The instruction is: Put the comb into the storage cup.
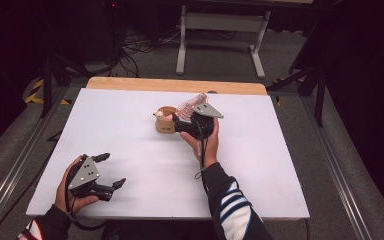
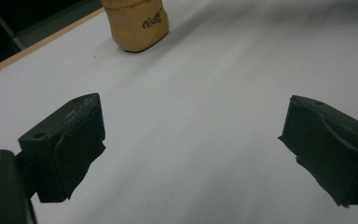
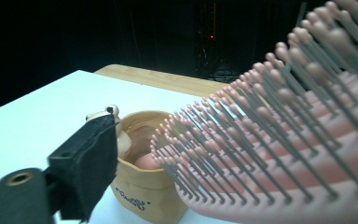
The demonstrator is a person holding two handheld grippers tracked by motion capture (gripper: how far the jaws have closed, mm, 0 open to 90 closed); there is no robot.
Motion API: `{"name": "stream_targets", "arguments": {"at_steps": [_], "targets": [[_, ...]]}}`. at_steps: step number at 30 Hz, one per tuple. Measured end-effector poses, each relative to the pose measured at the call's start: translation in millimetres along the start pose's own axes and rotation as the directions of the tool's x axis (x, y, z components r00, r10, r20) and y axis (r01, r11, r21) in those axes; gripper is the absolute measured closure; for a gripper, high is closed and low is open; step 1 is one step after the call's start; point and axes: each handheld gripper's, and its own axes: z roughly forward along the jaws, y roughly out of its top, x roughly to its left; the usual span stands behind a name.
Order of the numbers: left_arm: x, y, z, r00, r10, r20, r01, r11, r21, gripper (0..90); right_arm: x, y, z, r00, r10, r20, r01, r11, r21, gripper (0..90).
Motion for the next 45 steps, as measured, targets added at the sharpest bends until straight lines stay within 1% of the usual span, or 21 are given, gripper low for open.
{"name": "stream_targets", "arguments": {"at_steps": [5, 8, 11, 15, 16, 18, 23, 24, 29, 30, 36, 39, 40, 43, 45], "targets": [[0.2, 0.1, -0.4, 1.0, 0.004, -0.001, -0.004, 1.0, -0.001, 6.7, 0.5, 0.3, 0.6, 0.9999, -0.006, 0.009, 0.006, 1.0, -0.006, 8.0], [0.3, 0.1, -0.3, 1.0, 0.001, -0.001, -0.001, 1.0, -0.002, 6.7, -0.2, 0.5, 1.1, 0.9996, -0.01, 0.026, 0.011, 1.0, -0.006, 5.6], [0.2, 0.2, -0.4, 1.0, 0.002, 0.001, -0.002, 1.0, -0.002, 6.7, -1.0, 0.5, 0.6, 0.9995, -0.007, 0.032, 0.008, 1.0, -0.011, 5.0], [0.1, 0.4, -0.9, 1.0, 0.002, -0.007, -0.002, 1.0, -0.005, 6.8, -0.9, 1.1, -0.5, 0.9991, -0.011, 0.041, 0.012, 1.0, -0.015, 4.9], [0.3, 0.5, -1.2, 1.0, -0.001, -0.003, 0.001, 1.0, -0.01, 6.7, -0.7, 1.5, -1.5, 0.9987, -0.011, 0.049, 0.012, 1.0, -0.02, 5.0], [0.3, 0.4, -1.1, 1.0, 0.002, -0.008, -0.002, 1.0, -0.006, 6.8, -0.3, 2.2, -2.3, 0.9988, -0.013, 0.047, 0.014, 1.0, -0.026, 5.0], [0.1, 0.6, -1.2, 1.0, 0.002, -0.005, -0.002, 1.0, -0.006, 6.7, 1.3, 3.2, -4.2, 0.9983, -0.026, 0.053, 0.027, 0.999, -0.027, 5.4], [0.2, 0.6, -1.2, 1.0, 0.002, -0.005, -0.002, 1.0, -0.006, 6.8, 2.0, 3.5, -4.3, 0.9976, -0.032, 0.062, 0.034, 0.999, -0.026, 5.6], [0.2, 0.7, -1.6, 1.0, 0.002, -0.006, -0.002, 1.0, -0.007, 6.8, 1.9, 5.4, -7.1, 0.9969, -0.037, 0.069, 0.039, 0.999, -0.035, 5.7], [0.4, 0.5, -1.3, 1.0, 0.002, -0.004, -0.002, 1.0, -0.006, 6.7, 1.7, 6.4, -8.7, 0.9962, -0.04, 0.077, 0.043, 0.998, -0.036, 5.7], [0.4, 0.9, -1.5, 1.0, 0.004, -0.006, -0.004, 1.0, -0.007, 6.7, 0.7, 8.3, -12.4, 0.9958, -0.042, 0.081, 0.046, 0.998, -0.046, 5.8], [0.0, 1.1, -1.3, 1.0, 0.004, -0.009, -0.004, 1.0, -0.006, 6.7, 0.0, 9.4, -15.2, 0.9948, -0.05, 0.088, 0.055, 0.997, -0.049, 6.0], [0.1, 1.3, -1.4, 1.0, 0.005, -0.008, -0.005, 1.0, -0.008, 6.8, 0.2, 9.6, -16.2, 0.9932, -0.059, 0.1, 0.063, 0.997, -0.044, 6.0], [0.6, 1.4, -1.7, 0.9999, 0.001, -0.011, -0.001, 0.9999, -0.01, 6.8, 2.0, 10.1, -17.6, 0.9897, -0.087, 0.114, 0.092, 0.995, -0.04, 5.9], [1.0, 1.3, -2.0, 0.9999, 0.0, -0.011, 0.0, 0.9999, -0.012, 6.7, 1.6, 11.0, -19.3, 0.9882, -0.097, 0.119, 0.102, 0.994, -0.041, 6.1]]}}
